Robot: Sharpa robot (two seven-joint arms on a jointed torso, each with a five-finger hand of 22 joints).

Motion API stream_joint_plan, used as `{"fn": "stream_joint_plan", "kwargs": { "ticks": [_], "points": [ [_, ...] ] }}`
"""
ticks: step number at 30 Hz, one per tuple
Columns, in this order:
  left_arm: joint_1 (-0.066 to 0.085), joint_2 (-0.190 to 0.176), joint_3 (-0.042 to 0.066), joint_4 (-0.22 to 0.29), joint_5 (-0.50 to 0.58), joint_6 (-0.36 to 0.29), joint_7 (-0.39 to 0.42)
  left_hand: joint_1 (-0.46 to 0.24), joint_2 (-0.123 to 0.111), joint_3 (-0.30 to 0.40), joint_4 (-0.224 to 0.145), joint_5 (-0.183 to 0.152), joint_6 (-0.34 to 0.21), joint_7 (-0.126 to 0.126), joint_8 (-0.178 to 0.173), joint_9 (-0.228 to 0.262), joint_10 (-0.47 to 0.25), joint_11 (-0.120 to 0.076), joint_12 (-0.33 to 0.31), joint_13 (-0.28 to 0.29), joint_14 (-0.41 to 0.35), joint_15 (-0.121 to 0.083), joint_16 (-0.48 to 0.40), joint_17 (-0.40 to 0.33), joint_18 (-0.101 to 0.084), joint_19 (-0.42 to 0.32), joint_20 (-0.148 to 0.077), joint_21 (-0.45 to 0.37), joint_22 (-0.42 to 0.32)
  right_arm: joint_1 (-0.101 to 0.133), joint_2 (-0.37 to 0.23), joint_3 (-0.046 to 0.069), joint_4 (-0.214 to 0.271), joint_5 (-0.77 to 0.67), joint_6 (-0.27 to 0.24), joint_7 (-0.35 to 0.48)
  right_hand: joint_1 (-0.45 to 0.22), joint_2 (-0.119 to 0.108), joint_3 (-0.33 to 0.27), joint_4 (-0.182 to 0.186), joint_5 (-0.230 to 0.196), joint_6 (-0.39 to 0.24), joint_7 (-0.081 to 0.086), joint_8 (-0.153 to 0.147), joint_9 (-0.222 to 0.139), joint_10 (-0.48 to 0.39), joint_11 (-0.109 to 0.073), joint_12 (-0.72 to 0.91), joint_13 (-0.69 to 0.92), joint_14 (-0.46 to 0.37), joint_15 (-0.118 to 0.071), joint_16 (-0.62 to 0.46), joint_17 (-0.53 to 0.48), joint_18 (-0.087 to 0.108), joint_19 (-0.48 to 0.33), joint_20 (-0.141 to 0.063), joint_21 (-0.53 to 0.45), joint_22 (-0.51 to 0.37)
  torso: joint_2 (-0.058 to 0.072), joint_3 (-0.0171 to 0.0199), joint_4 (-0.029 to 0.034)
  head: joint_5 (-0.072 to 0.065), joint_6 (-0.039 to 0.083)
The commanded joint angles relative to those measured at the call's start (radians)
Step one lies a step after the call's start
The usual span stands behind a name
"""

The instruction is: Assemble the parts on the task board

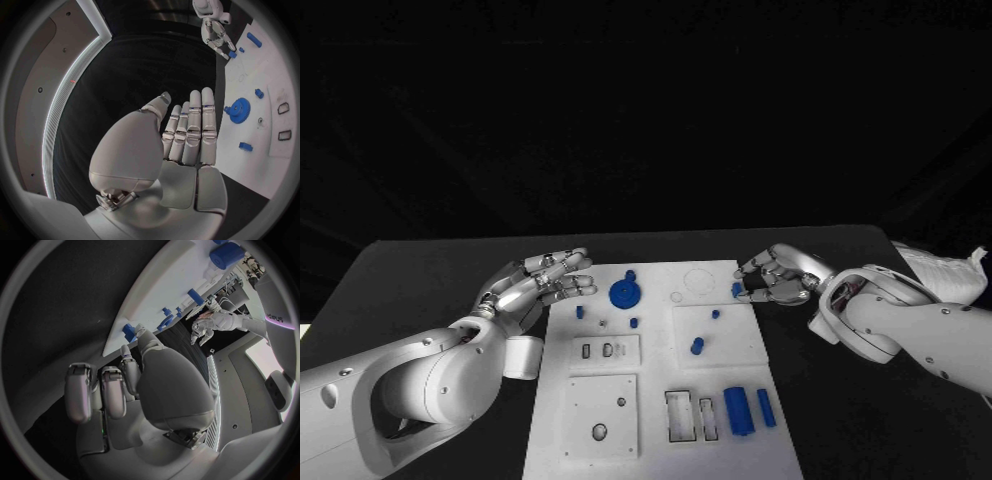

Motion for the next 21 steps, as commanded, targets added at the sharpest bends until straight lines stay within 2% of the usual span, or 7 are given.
{"fn": "stream_joint_plan", "kwargs": {
  "ticks": [1,7,21],
  "points": [
    [0.000,0.003,0.000,0.001,0.001,0.022,0.007,0.005,0.001,0.001,-0.005,-0.005,-0.006,-0.001,-0.002,-0.001,-0.007,-0.003,-0.005,-0.001,-0.005,-0.003,-0.005,0.001,0.008,-0.006,0.000,0.006,0.001,-0.001,0.005,0.000,-0.003,-0.011,0.025,0.008,0.006,0.021,0.011,0.001,-0.007,0.012,-0.002,0.006,0.001,0.009,-0.002,0.008,0.078,0.102,-0.001,0.004,0.246,-0.018,0.011,0.001,0.007,0.021,-0.001,-0.0014,-0.0005,0.000,-0.002],
    [0.000,0.003,0.000,0.001,0.001,0.022,0.006,0.005,0.001,0.001,-0.005,-0.005,-0.006,-0.001,-0.002,-0.001,-0.007,-0.003,-0.005,-0.001,-0.005,-0.003,-0.005,0.001,0.008,-0.006,0.000,0.006,0.001,-0.001,0.013,0.000,-0.009,-0.011,0.036,0.011,0.010,0.035,0.033,-0.005,-0.013,0.039,-0.010,0.012,0.003,0.014,-0.009,0.018,0.084,0.103,-0.007,0.006,0.248,-0.019,0.013,-0.003,0.010,0.026,-0.001,-0.0015,-0.0005,0.000,-0.003],
    [0.000,0.002,0.000,0.001,0.001,0.022,0.005,0.005,0.001,0.004,-0.007,-0.004,-0.006,0.000,-0.002,-0.001,-0.007,-0.003,-0.004,-0.001,-0.005,-0.003,-0.006,0.002,0.008,-0.007,-0.001,0.008,0.002,-0.002,0.023,0.000,-0.015,-0.018,0.054,0.003,0.010,0.036,0.050,-0.014,-0.017,0.059,-0.018,0.016,0.005,0.016,-0.015,0.022,0.087,0.103,-0.012,0.007,0.250,-0.020,0.015,-0.009,0.012,0.030,-0.001,-0.0018,-0.0013,-0.001,-0.006]
  ]
}}
